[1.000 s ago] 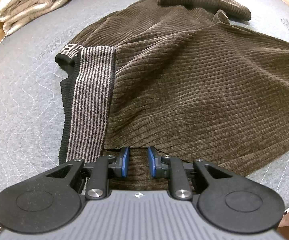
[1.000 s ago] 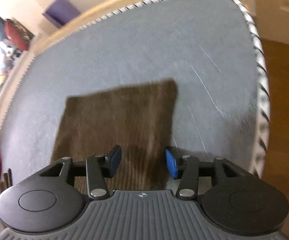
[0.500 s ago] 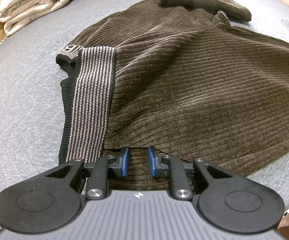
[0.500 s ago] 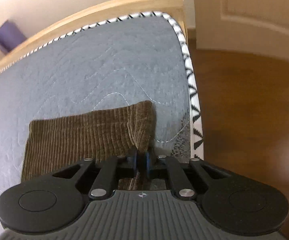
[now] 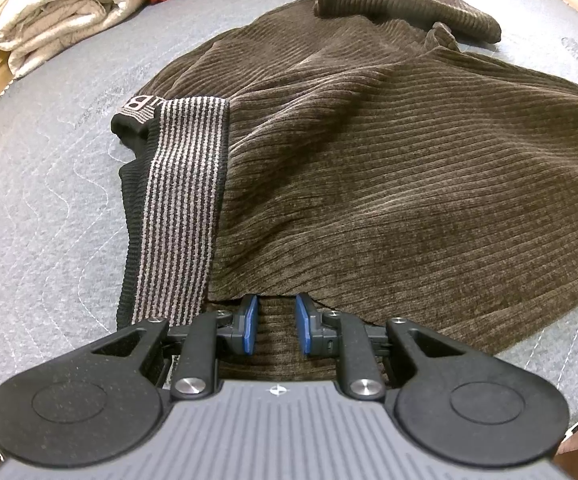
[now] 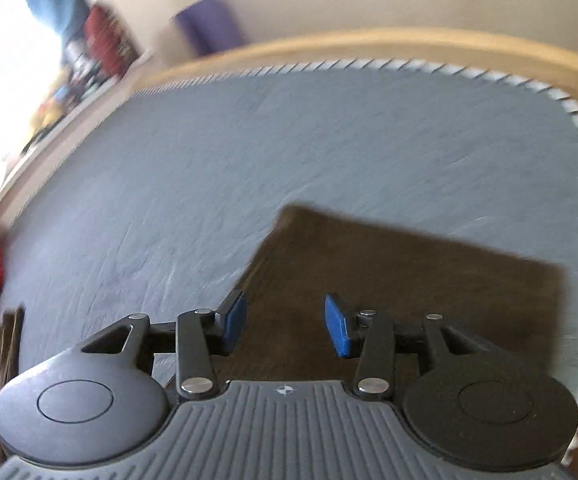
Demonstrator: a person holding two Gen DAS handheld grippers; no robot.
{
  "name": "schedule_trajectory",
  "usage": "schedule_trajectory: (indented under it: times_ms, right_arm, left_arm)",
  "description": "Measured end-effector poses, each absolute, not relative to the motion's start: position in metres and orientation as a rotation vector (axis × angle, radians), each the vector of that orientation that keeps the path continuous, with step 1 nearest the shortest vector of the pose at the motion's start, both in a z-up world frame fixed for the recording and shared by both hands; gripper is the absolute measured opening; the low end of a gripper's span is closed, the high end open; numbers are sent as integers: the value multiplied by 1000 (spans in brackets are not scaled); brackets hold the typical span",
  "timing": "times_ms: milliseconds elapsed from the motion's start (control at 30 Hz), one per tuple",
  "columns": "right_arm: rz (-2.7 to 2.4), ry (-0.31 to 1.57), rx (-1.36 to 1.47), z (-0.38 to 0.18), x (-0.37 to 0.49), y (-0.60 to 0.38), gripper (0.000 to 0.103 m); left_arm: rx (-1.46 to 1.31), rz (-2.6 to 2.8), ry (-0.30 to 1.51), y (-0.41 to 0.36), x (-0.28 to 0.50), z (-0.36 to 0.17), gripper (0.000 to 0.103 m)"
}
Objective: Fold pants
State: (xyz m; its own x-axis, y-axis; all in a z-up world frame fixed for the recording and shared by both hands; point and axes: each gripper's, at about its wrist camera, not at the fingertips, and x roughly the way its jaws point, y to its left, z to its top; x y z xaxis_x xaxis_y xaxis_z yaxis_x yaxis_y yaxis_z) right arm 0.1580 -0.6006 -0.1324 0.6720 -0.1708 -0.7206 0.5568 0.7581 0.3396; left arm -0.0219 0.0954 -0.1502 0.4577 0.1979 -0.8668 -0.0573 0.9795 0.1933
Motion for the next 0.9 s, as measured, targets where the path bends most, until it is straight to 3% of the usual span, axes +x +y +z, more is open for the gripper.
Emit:
schedule_trajectory:
  times_ms: [233, 267, 400, 533, 700, 833, 900]
  right_arm:
    - [-413, 775, 442, -153, 208, -579, 53]
    - [-440, 789, 375, -154, 215, -572, 50]
    - [-541, 830, 207, -155, 236, -560, 8]
    - [-685, 637, 269, -133, 227, -582, 4]
    - [-551, 727, 436, -159, 228, -615, 10]
    - [-519, 666, 384, -144, 205, -623, 40]
    - [-534, 621, 385, -136, 188, -631, 41]
  left_arm:
    - [128, 137, 1061, 101, -28, -150, 23]
    - [125, 135, 1060, 102, -28, -150, 23]
    - [123, 132, 1057, 103, -29, -149, 23]
    - [122, 129, 1053, 104, -30, -149, 23]
    - [115, 127, 1051, 106, -31, -149, 23]
    - [117, 133, 1050, 104, -31, -149, 23]
    - [123, 137, 1049, 103, -31, -149, 23]
